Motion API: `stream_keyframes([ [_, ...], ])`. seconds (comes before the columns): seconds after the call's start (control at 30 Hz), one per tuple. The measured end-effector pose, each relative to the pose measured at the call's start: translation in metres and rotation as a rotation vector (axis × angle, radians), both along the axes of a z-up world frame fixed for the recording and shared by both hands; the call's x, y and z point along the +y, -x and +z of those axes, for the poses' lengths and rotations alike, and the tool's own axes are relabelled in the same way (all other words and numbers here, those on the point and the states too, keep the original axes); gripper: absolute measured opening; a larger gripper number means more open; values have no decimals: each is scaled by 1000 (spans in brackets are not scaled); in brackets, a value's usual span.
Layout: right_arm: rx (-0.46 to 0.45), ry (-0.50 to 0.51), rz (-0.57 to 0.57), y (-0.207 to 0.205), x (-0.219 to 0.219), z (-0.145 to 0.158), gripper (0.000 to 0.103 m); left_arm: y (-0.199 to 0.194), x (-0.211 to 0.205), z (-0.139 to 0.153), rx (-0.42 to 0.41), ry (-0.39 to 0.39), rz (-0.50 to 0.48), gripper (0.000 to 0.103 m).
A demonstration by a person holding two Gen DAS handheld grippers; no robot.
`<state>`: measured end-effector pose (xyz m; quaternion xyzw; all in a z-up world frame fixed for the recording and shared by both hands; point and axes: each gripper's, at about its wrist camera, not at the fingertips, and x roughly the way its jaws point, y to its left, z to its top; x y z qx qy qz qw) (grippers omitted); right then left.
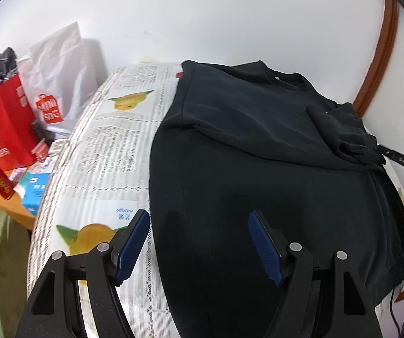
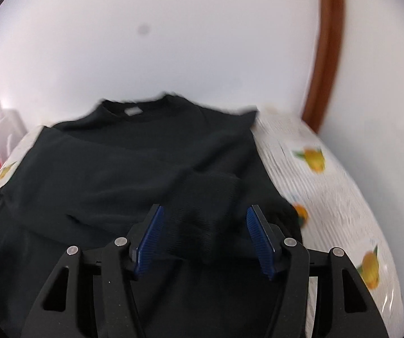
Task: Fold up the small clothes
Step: 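Lay the plain sleeve across the sweatshirt body and open the right gripper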
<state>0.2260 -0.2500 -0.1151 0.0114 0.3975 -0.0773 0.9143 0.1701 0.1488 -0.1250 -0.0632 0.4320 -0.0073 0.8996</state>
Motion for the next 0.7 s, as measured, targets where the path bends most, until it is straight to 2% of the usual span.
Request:
stream_keyframes([
  [0.1,23,-8,-32,-11,-5,-14,59,-5,2,-3,5,18,-31,71],
  [0.13,26,-36,-27,-14,-9,-16,56,-6,3,-4,8,22,-38,71],
  [0.2,43,-103,-3,-22,-10,-20,38,-9,4,-7,20,28,-48,71],
  [0.23,45,-113,0,-23,-9,-18,24,-10,4,-8,27,29,-55,71],
  [0.33,9,-64,26,-17,11,-4,14,-13,6,-11,33,39,-64,71],
  [0.5,-100,-122,95,0,54,36,13,-12,2,-13,39,35,-66,71],
  [0.7,-137,-200,267,-29,131,57,12,-2,6,-4,36,7,-11,71],
])
